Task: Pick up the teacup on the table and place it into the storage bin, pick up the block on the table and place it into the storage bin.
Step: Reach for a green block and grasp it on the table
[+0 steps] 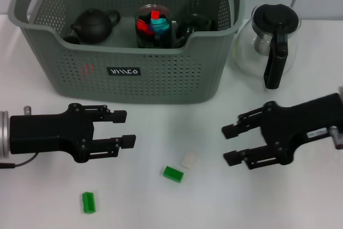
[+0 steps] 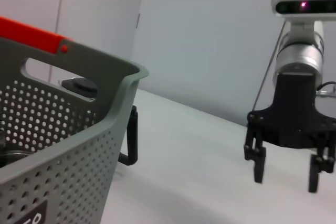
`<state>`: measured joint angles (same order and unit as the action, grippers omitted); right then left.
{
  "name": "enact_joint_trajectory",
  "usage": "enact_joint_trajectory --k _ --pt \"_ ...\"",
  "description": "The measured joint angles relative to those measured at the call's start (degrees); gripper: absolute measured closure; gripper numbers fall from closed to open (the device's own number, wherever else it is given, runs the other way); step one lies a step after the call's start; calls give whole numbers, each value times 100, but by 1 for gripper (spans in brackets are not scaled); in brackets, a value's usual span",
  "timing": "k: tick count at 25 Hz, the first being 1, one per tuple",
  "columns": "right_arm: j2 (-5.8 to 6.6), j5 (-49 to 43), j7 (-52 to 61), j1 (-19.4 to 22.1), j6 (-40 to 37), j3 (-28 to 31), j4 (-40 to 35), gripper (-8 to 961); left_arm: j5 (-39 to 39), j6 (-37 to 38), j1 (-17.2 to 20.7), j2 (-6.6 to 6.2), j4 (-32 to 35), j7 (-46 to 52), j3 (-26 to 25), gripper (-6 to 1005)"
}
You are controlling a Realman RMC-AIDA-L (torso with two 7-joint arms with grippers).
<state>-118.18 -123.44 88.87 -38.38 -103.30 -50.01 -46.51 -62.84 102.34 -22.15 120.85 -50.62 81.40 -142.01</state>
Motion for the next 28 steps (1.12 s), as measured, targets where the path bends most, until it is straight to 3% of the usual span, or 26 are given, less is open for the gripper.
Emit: enact_joint_trajectory --k 7,15,21,28 --pt "-136 -90 1188 -490 201 -846 -837 334 0 -104 0 5 10 -3 -3 383" --pt "-212 -872 2395 -1347 336 -1941 -705 333 202 -236 49 -37 40 17 -1 383" --pt "-237 -845 2693 -1465 810 -2831 -748 332 571 -387 57 -114 95 73 -11 383" --pt "-207 -353 2760 -1476 858 -2881 -777 331 577 -517 133 -75 142 115 -231 383"
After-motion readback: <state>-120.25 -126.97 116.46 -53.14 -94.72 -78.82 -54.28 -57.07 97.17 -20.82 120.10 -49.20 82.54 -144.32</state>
